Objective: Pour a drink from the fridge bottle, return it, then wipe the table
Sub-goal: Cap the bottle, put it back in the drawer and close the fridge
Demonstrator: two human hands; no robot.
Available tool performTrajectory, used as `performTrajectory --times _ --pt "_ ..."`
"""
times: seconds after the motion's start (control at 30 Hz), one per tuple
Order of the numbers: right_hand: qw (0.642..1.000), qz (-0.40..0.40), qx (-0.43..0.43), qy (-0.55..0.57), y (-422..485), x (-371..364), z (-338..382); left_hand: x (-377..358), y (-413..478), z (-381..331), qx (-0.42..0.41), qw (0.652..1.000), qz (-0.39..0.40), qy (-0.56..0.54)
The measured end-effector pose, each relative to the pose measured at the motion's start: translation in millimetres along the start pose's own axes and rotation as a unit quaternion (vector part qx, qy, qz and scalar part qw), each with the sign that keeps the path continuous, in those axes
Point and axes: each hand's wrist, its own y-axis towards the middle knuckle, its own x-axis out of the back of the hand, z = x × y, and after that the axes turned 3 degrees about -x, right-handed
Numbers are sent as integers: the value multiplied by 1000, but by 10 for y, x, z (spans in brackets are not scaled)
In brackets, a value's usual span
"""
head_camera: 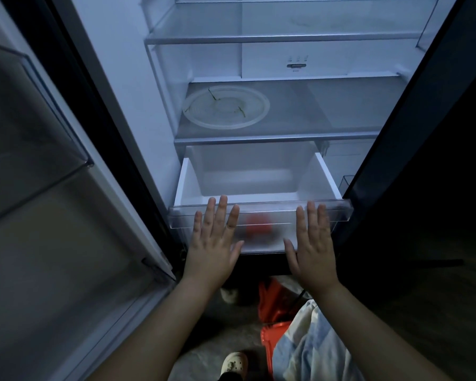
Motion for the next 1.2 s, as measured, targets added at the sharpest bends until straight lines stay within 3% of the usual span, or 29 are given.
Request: performTrajectory --times 0.53,1.2 --pt "1000 -6 1 -25 92 -193 -49 -217 129 27 -4 997 -74 -2" --pt "994 76 -49 -58 873 -427 -82 -480 884 329 31 999 14 0"
